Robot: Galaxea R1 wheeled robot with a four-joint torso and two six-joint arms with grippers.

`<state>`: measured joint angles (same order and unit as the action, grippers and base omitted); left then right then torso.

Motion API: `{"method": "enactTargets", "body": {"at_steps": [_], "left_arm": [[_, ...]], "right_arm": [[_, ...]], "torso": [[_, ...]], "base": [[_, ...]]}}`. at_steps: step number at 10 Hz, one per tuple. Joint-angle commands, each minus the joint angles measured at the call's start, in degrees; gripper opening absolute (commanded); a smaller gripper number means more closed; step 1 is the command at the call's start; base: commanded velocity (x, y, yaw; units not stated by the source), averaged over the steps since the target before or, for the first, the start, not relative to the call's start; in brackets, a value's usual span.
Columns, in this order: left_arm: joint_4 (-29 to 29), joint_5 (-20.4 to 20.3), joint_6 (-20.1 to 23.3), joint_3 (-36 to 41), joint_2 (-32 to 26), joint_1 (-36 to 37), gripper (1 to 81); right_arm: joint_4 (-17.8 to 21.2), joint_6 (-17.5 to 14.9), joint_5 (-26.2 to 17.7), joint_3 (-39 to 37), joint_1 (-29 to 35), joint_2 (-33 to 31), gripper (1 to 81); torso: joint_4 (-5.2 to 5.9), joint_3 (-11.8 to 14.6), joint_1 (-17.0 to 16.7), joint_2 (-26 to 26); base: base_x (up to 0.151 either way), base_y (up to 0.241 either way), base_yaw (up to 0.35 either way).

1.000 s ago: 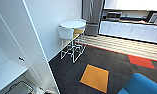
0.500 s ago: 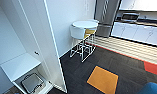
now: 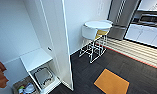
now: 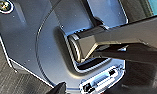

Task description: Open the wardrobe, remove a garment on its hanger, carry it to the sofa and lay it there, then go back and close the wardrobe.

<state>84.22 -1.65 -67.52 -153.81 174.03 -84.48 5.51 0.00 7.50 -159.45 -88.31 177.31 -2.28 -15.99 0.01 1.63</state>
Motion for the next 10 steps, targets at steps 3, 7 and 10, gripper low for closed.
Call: {"method": "enactTargets", "body": {"at_steps": [3, 7, 10], "left_arm": [[0.9, 2.2, 0.3, 0.3, 0.7, 0.7, 81.1], [0.9, 2.2, 0.3, 0.3, 0.7, 0.7, 81.1], [0.9, 2.2, 0.3, 0.3, 0.8, 0.7, 81.1]], "right_arm": [[-0.1, -0.3, -3.8, 0.0, 0.5, 0.1, 81.1], [-0.1, -0.3, -3.8, 0.3, 0.5, 0.1, 81.1], [-0.1, -0.3, -3.8, 0.3, 0.5, 0.1, 81.1]], "torso": [[0.0, 0.0, 0.0, 0.0], [0.0, 0.0, 0.0, 0.0], [0.0, 0.0, 0.0, 0.0]], "base": [[0.0, 0.0, 0.315], [0.0, 0.0, 0.315], [0.0, 0.0, 0.315]]}}
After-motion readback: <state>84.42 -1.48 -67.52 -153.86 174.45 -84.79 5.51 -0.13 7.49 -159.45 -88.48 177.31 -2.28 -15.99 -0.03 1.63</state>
